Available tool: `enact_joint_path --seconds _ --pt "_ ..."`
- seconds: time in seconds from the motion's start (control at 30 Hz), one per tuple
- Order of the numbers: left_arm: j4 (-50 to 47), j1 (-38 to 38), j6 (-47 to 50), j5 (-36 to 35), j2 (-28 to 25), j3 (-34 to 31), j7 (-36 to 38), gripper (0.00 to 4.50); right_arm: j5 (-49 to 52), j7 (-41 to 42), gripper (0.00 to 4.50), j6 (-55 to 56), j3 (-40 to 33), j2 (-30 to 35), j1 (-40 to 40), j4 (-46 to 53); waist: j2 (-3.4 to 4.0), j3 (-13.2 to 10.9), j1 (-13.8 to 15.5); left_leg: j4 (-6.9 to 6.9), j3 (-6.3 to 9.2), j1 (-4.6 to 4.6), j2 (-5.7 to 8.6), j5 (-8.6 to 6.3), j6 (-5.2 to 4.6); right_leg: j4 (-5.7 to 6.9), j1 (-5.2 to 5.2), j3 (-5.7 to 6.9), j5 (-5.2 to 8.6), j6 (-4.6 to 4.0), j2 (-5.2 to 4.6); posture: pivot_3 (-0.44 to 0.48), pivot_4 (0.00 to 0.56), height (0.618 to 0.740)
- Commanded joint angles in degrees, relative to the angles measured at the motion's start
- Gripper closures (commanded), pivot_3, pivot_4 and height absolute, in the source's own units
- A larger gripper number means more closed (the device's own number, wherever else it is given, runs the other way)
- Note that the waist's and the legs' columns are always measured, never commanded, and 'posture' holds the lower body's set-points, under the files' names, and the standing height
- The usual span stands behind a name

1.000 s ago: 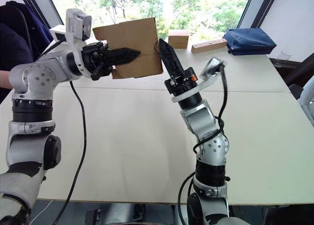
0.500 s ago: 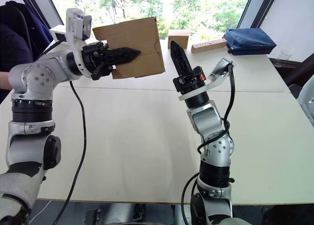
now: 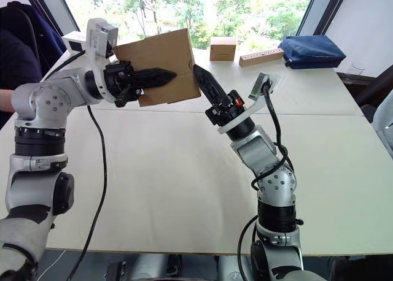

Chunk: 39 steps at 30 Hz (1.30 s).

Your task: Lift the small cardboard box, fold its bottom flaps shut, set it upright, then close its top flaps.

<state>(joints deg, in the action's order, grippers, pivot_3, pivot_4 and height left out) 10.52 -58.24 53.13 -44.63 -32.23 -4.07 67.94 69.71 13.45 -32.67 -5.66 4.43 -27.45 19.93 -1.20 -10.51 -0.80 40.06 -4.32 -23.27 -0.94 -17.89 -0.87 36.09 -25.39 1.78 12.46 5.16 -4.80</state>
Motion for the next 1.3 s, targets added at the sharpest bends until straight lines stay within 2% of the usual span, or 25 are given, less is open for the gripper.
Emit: enact_joint_path --seconds 0.03,0.17,0.33,0.43,0.5,0.6,0.73,0.9,1.13,1.3 --pt "-2.5 -0.9 -0.1 -0.1 0.3 1.3 1.2 4.5 -0.7 1.5 4.49 -2.0 3.6 -0.1 -0.1 2.5 0.0 0.0 0.0 0.0 0.0 0.0 0.0 0.0 0.0 0.0 0.0 0.0 0.0 0.0 0.0 0.0 0.15 0.74" --pt "-1.9 -1.2 -0.3 0.6 -0.1 1.8 1.8 4.5 -1.7 1.8 4.49 -2.1 3.3 0.1 0.5 2.6 0.0 0.0 0.0 0.0 0.0 0.0 0.0 0.0 -0.01 0.0 0.0 0.0 0.0 0.0 0.0 0.0 0.15 0.74" --pt "-2.2 -2.7 -1.4 4.5 -4.6 5.9 6.2 4.5 0.3 2.5 4.49 -4.9 -2.5 9.1 5.3 6.6 0.0 0.0 0.2 0.0 0.0 -0.01 0.02 0.0 0.0 -0.01 0.01 0.0 0.0 0.0 -0.02 0.0 0.15 0.74" --pt "-3.3 -7.1 -7.8 14.0 -11.6 15.6 14.5 4.5 -1.1 8.0 4.49 -11.7 -6.5 25.4 12.1 11.1 -0.01 0.0 0.3 0.0 -0.02 -0.05 0.06 -0.04 -0.07 -0.06 0.01 0.0 0.0 0.0 -0.05 0.0 0.15 0.74" --pt "-2.4 -10.4 -14.0 20.8 -14.8 22.1 20.4 4.5 -4.3 10.3 4.49 -13.2 -7.4 33.3 15.0 12.4 0.0 0.0 0.3 0.0 -0.04 -0.08 0.11 -0.09 -0.15 -0.17 -0.01 0.0 0.01 -0.02 -0.09 0.0 0.15 0.74" --pt "1.0 -16.0 -21.9 32.0 -16.1 32.3 23.8 4.5 -8.9 13.8 4.49 -13.4 -8.2 41.4 18.0 13.5 0.03 0.0 0.3 0.01 -0.09 -0.03 0.19 -0.11 -0.2 -0.29 0.06 -0.01 0.04 -0.06 0.0 0.0 0.15 0.74" --pt "0.9 -22.6 -21.0 35.8 -15.5 42.9 24.6 4.5 -15.1 17.6 4.49 -13.0 -7.1 48.3 21.4 17.0 0.08 0.0 0.4 -0.01 -0.06 0.01 0.12 -0.11 -0.2 -0.27 0.06 -0.05 0.09 -0.12 0.13 0.0 0.15 0.74" --pt "-1.9 -25.5 -9.2 38.9 -10.6 51.1 24.6 4.5 -24.2 17.3 4.49 -12.5 -3.4 52.8 25.0 22.1 0.05 0.0 0.5 0.03 -0.03 -0.11 0.12 -0.13 -0.22 -0.27 -0.02 -0.06 0.05 0.04 0.12 0.0 0.15 0.74" --pt "-5.3 -22.9 -2.6 43.2 -9.1 59.3 24.6 4.5 -30.6 16.6 4.49 -12.3 -0.4 52.7 27.2 27.2 0.04 0.0 0.3 0.04 -0.01 -0.08 0.1 -0.13 -0.23 -0.16 -0.05 -0.1 0.13 0.15 0.12 0.0 0.15 0.74" --pt "-3.9 -20.6 -10.4 47.9 -7.1 60.6 24.4 4.5 -31.8 12.9 4.49 -11.4 0.8 46.1 24.8 27.4 0.0 0.0 0.5 0.08 0.02 -0.08 0.09 -0.12 -0.22 -0.11 -0.04 -0.07 0.14 0.15 0.13 0.0 0.15 0.74"
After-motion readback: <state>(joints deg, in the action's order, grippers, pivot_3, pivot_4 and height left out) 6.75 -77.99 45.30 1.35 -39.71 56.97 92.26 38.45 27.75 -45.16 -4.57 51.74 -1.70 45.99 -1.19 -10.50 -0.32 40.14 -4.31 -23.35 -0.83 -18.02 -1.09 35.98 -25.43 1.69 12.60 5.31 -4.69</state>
